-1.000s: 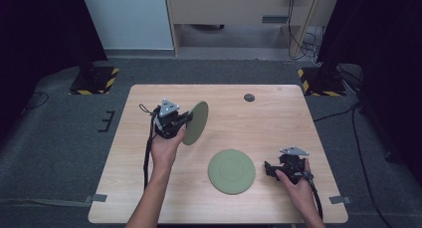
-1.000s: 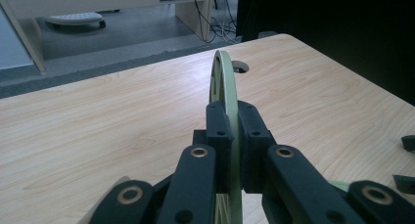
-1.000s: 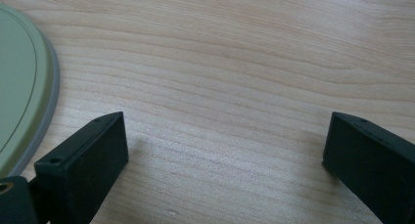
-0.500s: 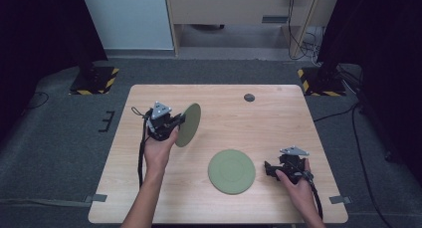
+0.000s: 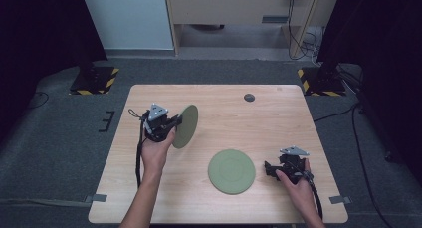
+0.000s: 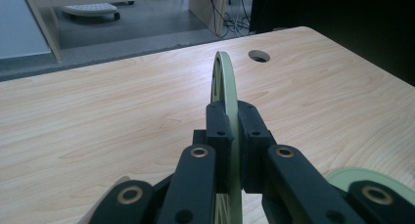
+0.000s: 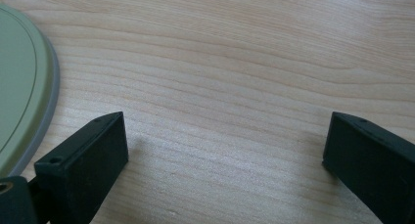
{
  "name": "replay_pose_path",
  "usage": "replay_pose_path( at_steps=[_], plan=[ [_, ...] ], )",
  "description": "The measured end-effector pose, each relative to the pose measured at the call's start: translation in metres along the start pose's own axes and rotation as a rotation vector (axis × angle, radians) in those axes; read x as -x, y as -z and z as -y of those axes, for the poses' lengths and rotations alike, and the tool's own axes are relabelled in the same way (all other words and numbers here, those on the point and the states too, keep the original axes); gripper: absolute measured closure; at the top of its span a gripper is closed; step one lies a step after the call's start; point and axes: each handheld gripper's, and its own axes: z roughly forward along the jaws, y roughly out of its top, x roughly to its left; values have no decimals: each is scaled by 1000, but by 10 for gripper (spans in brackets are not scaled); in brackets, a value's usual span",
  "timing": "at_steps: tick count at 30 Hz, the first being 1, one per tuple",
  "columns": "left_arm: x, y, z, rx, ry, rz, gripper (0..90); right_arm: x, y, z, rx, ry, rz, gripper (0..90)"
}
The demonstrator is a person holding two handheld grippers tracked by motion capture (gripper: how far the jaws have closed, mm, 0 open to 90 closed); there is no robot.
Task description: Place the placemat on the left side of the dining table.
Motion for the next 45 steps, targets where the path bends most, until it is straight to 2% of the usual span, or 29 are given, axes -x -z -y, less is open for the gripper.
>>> replay_pose_path(
  at_steps=[36,45],
  plan=[
    [-26,11,21,-7,51,-46,856,0,0,0,0,0,0,31],
    [-32,14,25,4,69,-64,856,0,0,0,0,0,0,31]
  ],
)
